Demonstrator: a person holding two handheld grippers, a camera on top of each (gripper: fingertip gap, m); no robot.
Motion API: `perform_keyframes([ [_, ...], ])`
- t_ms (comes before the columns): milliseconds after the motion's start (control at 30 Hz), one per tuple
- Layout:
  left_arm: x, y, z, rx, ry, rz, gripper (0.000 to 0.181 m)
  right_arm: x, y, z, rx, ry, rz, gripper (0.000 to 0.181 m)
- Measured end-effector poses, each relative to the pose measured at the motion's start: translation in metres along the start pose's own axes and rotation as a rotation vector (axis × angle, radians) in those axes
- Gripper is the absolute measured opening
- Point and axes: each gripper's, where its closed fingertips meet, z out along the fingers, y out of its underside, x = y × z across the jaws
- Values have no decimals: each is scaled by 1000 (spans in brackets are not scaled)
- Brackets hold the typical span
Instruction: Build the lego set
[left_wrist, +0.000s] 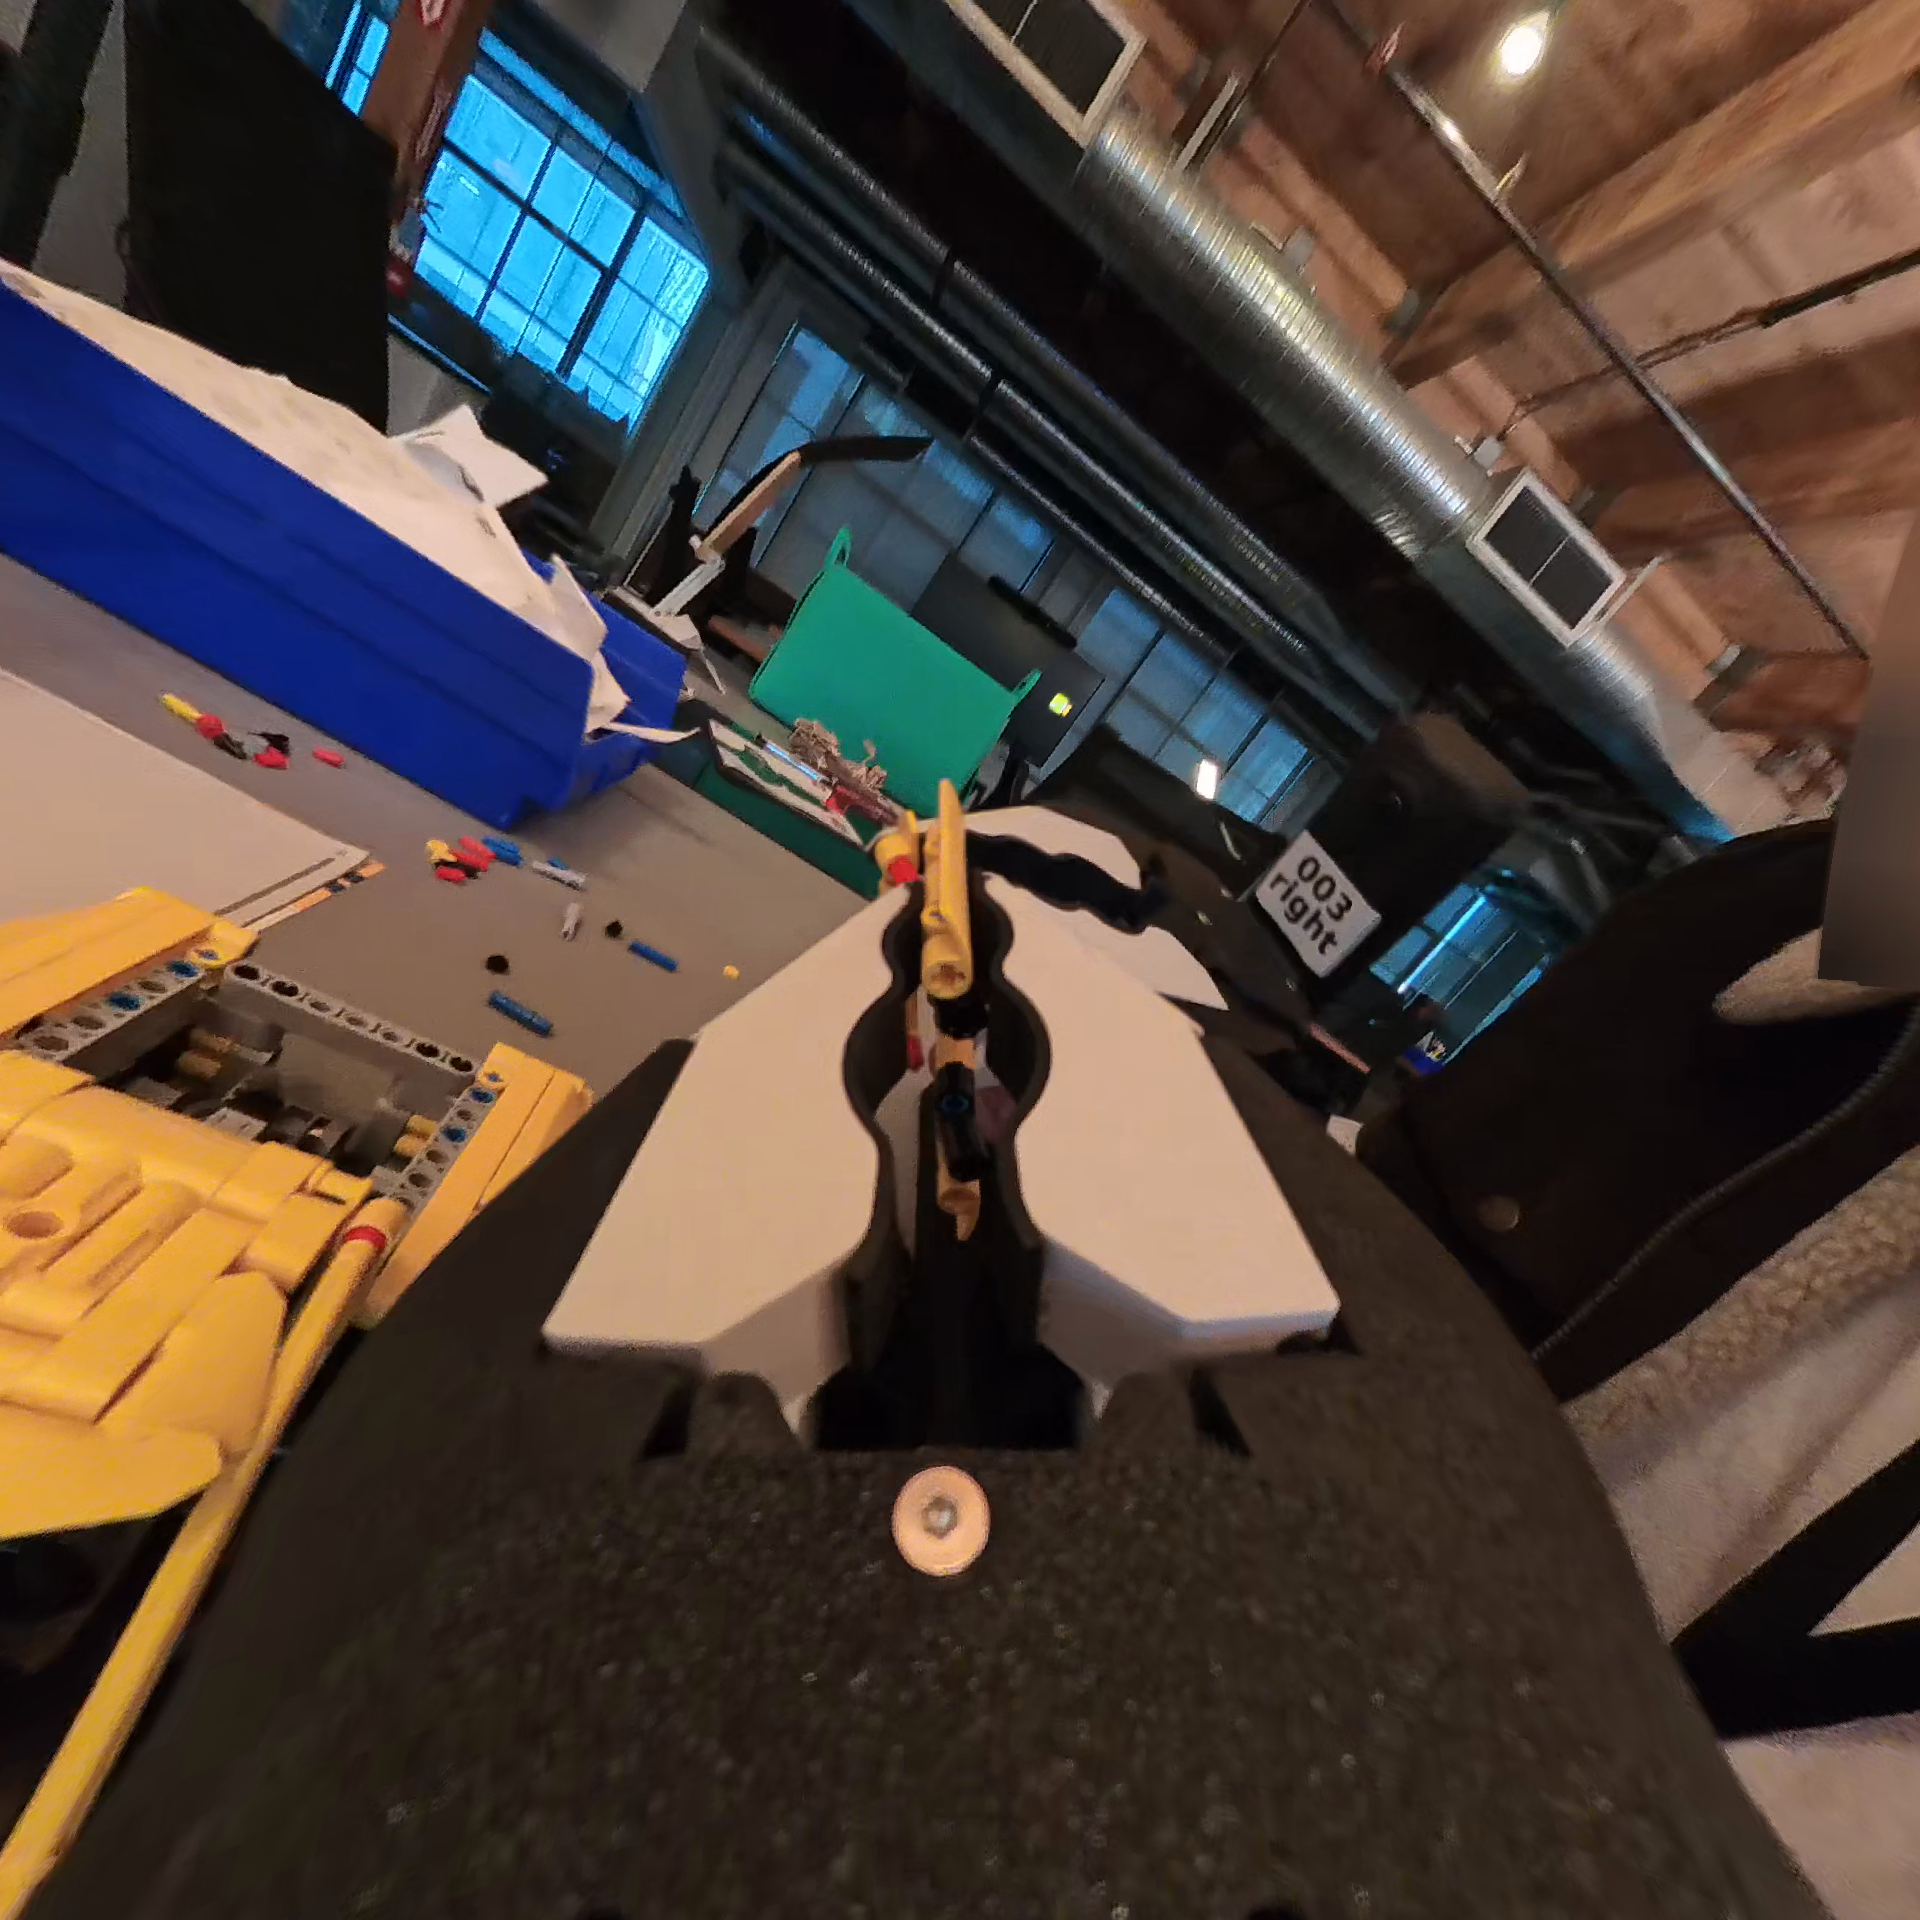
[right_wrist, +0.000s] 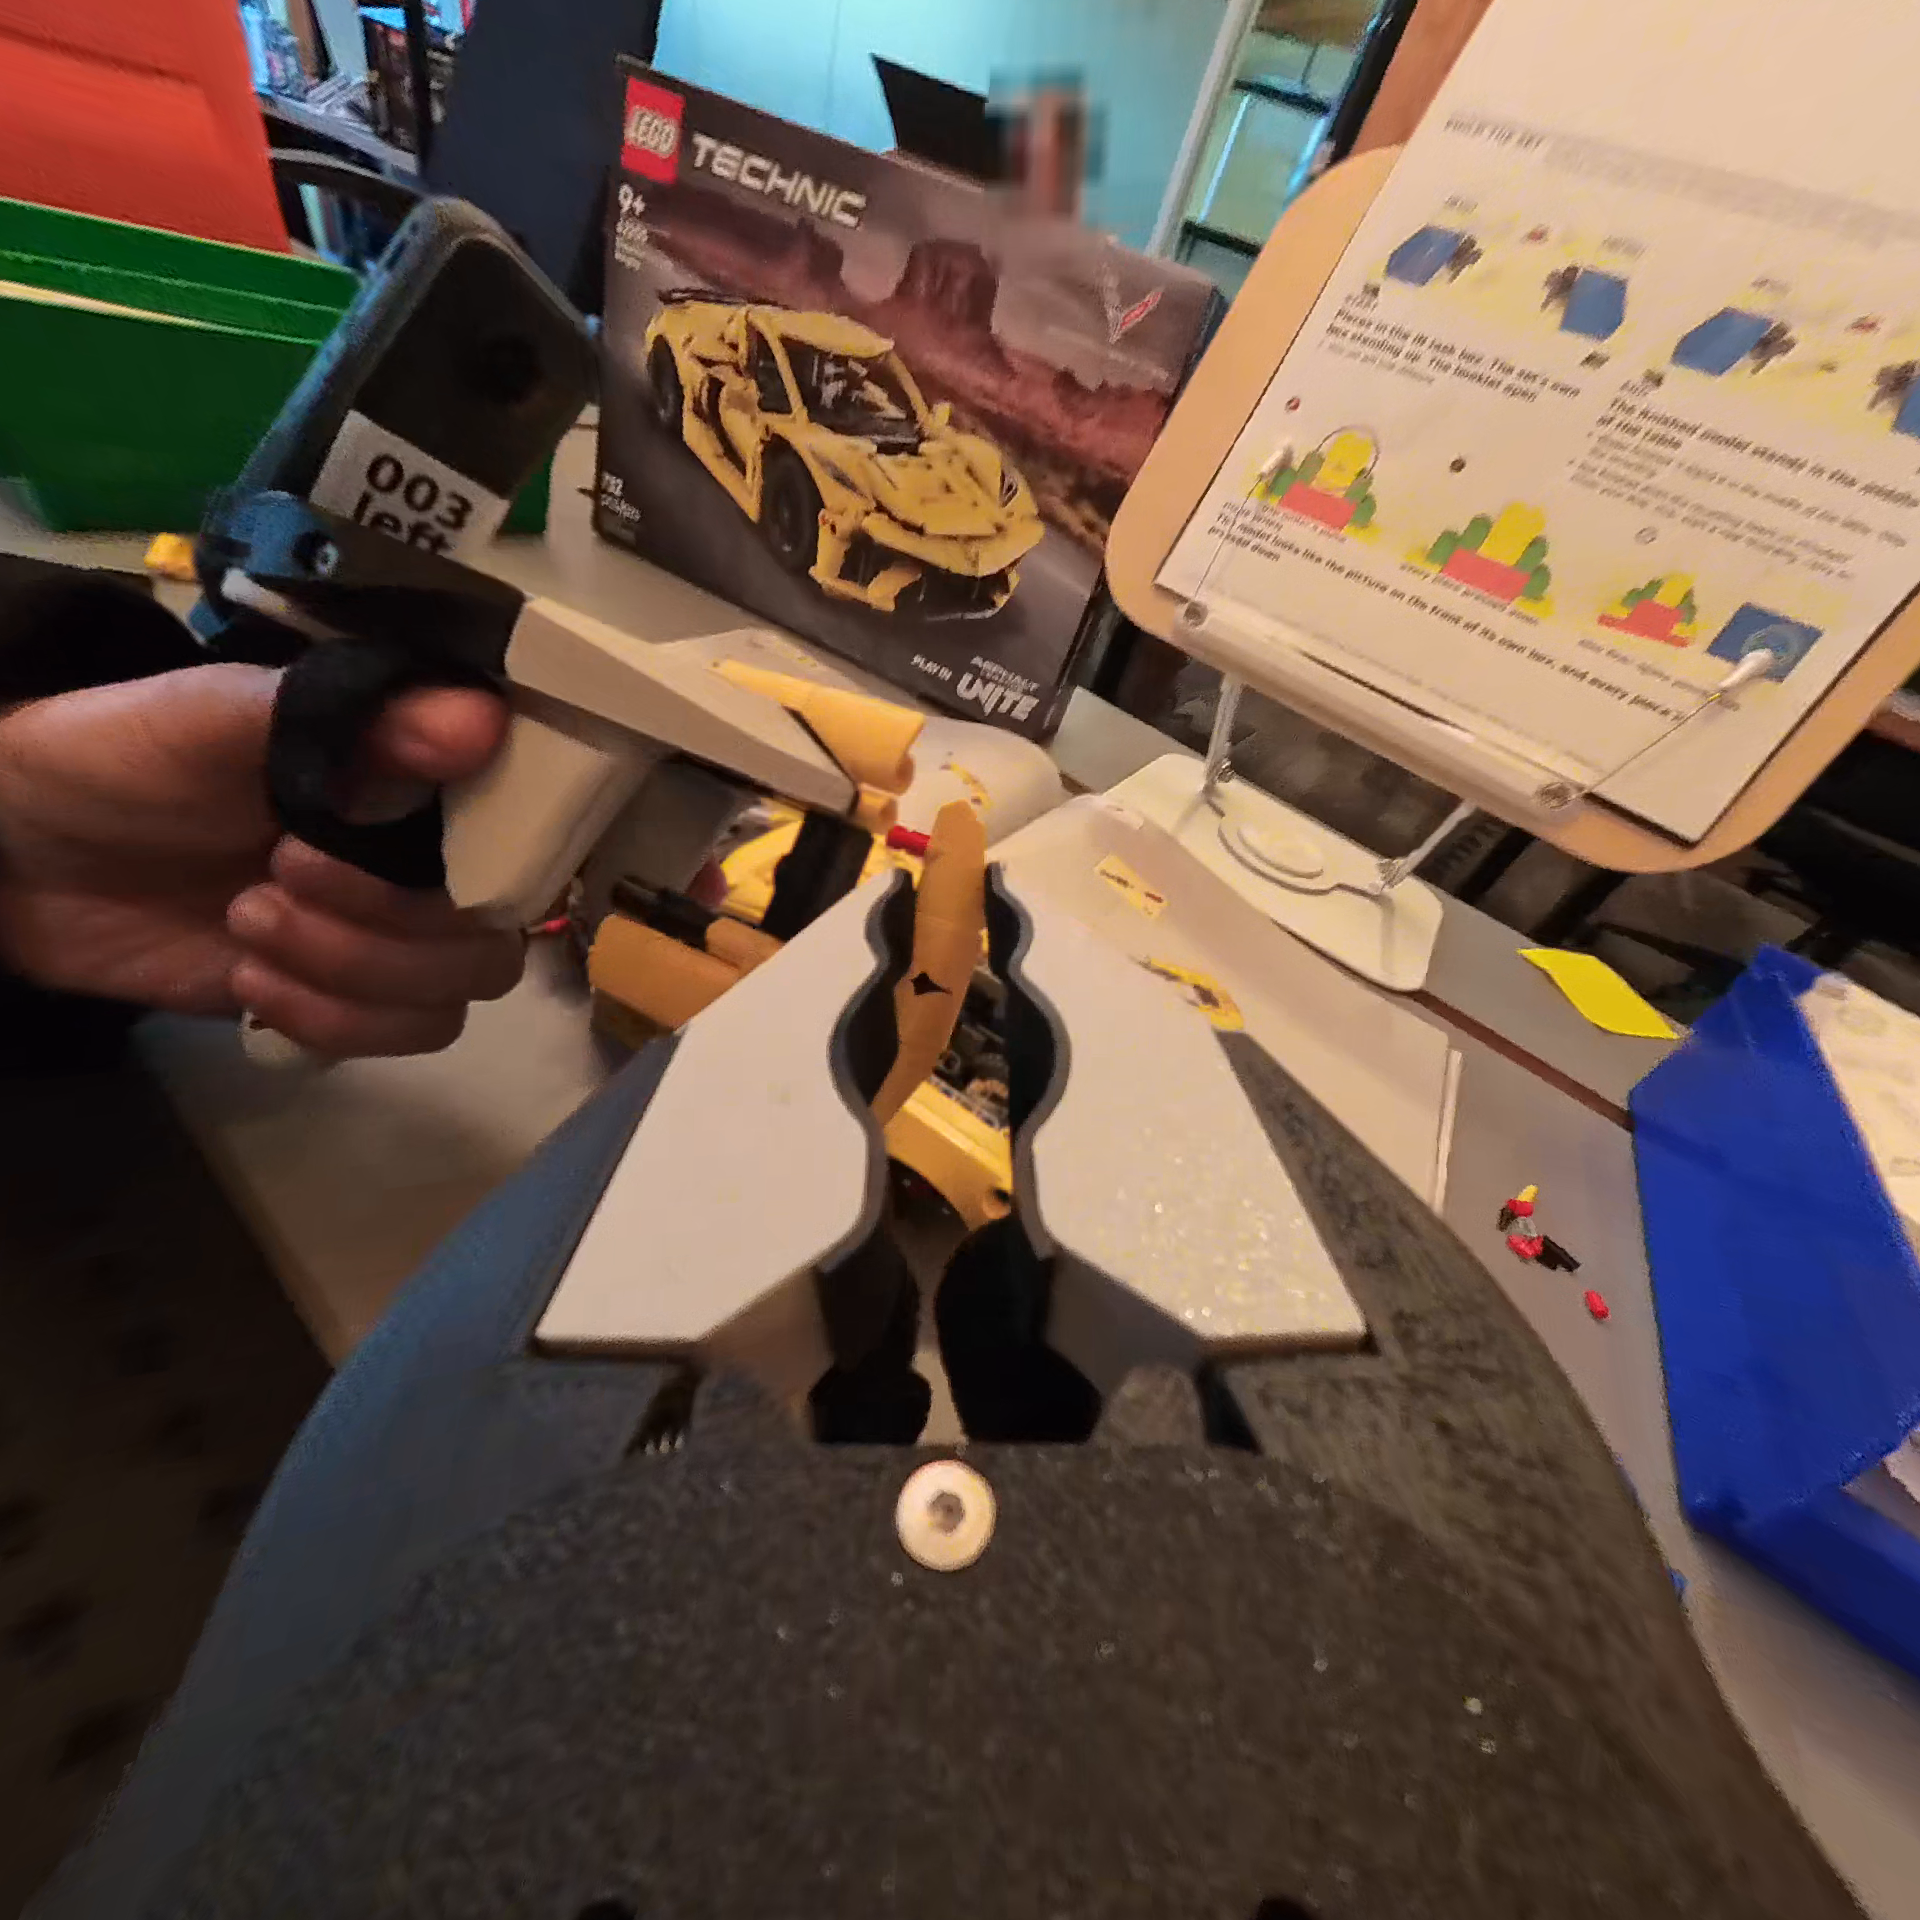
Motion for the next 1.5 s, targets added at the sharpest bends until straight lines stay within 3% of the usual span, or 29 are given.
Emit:
perform_keyframes([
  [467, 9, -4, 0, 32, 24, 57, 6, 0, -12, -6, -8, 98, -84, 13],
  [1167, -3, 0, 0, 22, -71, 125, 6, -2, -10, -7, -52, 151, -179, 11],
  [1300, -14, 19, 7, -72, -106, 90, 7, -47, -22, -1, 26, 1, -202, 1],
  [1367, -10, 15, 5, -48, -86, 135, 7, -23, -20, -4, -22, 145, -360, 1],
  [1433, -13, 7, -2, -35, -90, 143, 7, -10, -29, -21, 51, 29, -112, 1],
  [1500, -14, 5, -5, -24, -93, 107, 6, 23, -19, -31, -3, 42, -1, 0],
])
